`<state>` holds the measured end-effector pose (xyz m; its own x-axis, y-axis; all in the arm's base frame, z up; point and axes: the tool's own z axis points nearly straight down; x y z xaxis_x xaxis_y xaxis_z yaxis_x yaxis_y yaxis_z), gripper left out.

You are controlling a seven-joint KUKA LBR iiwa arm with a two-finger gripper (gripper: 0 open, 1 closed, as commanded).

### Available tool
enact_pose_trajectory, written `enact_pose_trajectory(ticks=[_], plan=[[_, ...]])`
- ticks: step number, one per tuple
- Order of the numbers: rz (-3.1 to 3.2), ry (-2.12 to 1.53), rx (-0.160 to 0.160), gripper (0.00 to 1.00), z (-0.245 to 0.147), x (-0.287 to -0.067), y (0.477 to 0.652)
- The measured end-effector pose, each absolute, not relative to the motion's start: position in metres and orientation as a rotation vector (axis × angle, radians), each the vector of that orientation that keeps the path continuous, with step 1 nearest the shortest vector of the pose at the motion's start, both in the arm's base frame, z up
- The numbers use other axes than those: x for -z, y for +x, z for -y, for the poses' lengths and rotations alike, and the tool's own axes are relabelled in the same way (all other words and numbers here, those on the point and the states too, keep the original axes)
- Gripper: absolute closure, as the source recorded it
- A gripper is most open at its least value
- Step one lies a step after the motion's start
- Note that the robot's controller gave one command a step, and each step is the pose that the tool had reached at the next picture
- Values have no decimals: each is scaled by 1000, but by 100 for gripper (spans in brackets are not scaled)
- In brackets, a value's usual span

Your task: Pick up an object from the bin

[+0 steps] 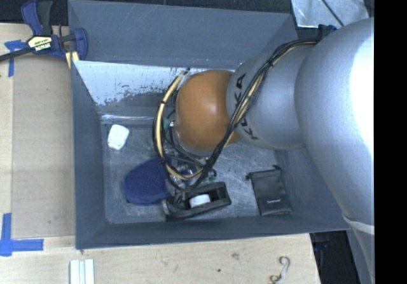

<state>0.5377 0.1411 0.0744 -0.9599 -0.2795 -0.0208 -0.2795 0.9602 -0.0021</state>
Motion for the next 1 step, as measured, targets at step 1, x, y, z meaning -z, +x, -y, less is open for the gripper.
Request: enact_pose_trajectory(ticks=[1], plan=[[-3086, -435, -5, 100, -142, -75, 538]])
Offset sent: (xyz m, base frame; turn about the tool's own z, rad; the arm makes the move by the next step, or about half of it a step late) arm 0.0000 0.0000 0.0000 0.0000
